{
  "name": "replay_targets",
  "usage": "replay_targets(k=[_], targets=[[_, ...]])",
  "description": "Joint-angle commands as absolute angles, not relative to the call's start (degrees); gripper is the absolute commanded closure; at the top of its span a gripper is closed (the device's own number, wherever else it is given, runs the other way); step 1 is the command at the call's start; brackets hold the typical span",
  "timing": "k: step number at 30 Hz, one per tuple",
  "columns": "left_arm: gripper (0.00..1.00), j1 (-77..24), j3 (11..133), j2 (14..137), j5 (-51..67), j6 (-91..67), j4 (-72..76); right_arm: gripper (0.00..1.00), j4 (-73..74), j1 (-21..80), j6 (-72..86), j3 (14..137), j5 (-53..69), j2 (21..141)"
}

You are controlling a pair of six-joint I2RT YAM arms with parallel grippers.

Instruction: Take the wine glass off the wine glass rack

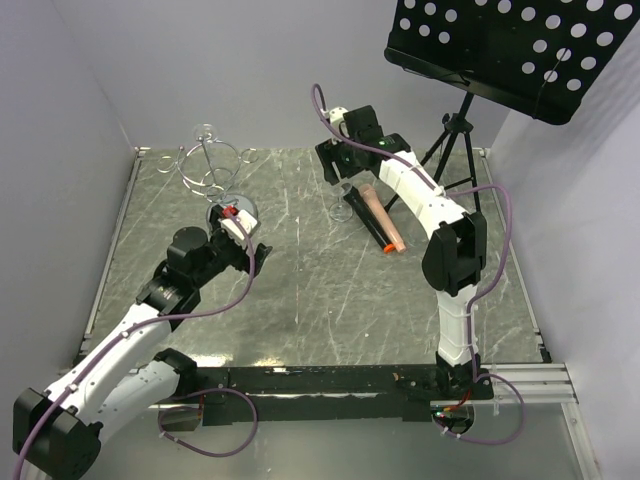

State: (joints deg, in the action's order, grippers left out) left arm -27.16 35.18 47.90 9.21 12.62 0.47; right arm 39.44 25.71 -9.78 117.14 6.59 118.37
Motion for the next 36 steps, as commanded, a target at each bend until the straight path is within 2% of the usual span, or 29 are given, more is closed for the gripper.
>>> replay_targets(k=[1, 7, 10, 16, 25, 32, 36], targets=[[0.00, -26.7, 39.4, 47.8, 11.6, 12.3, 0.1, 0.32, 38.1, 25.4, -9.3, 119.6, 6.5, 119.1], [0.00, -26.8, 41.7, 46.1, 12.8, 12.2, -4.0, 0.09, 38.4, 25.4, -7.0, 118.8, 6.4, 118.0], [0.00, -26.7, 43.2, 45.4, 12.2, 11.6, -5.4, 0.00, 38.4, 25.3, -6.2, 119.6, 5.7, 117.1], [0.00, -25.8, 50.2, 45.6, 11.2, 10.5, -8.9, 0.00, 38.4, 25.3, -4.9, 121.5, 4.6, 114.1], [0.00, -19.0, 65.3, 52.0, 5.4, 11.1, -10.6, 0.00, 38.3, 25.3, -3.5, 121.3, 5.1, 109.7], [0.00, 2.2, 84.3, 65.6, 17.3, 0.9, -21.7, 0.00, 37.8, 25.5, -6.0, 113.4, 5.6, 100.4], [0.00, 10.0, 88.7, 70.6, 21.2, -2.8, -25.4, 0.00, 37.7, 25.2, -6.0, 107.7, 3.6, 94.8]])
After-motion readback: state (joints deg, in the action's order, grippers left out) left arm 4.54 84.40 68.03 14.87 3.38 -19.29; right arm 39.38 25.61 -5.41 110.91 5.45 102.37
